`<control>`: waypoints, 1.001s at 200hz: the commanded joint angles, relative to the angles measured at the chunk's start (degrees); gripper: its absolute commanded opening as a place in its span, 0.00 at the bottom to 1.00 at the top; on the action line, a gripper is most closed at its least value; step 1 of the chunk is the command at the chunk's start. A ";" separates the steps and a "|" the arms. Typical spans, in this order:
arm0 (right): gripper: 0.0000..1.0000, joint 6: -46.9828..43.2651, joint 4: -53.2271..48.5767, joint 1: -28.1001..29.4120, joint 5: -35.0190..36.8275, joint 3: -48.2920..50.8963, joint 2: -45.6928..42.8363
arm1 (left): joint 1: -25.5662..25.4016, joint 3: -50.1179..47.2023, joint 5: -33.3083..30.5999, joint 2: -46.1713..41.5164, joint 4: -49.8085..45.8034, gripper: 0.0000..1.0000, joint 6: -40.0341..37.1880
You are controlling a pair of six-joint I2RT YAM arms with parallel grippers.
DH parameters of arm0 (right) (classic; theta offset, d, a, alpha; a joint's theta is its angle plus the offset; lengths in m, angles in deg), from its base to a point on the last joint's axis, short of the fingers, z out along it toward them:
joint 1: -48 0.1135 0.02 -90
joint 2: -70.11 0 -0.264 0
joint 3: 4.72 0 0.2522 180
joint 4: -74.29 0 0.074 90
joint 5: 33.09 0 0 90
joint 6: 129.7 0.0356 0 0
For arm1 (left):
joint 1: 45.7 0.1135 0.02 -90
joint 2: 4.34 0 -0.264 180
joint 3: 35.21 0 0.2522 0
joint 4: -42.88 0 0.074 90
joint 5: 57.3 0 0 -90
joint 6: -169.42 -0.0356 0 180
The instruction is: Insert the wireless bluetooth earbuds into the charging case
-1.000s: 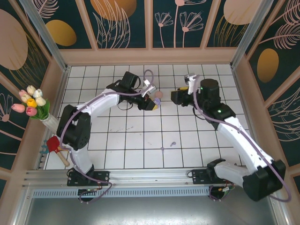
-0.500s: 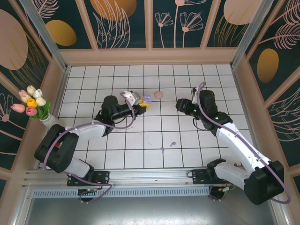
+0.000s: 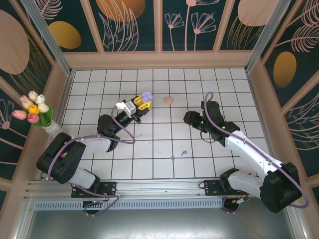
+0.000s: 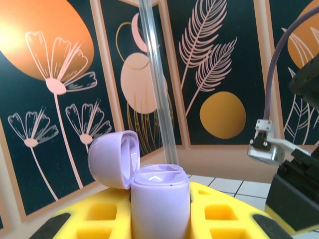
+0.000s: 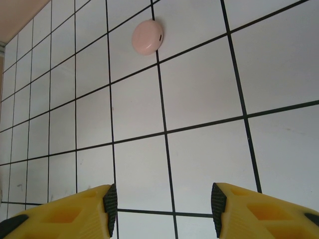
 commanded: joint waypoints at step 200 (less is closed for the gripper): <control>0.54 2.00 -7.20 10.93 8.05 -7.91 8.32 | 0.02 -0.48 -2.58 -0.77 4.57 0.00 -0.50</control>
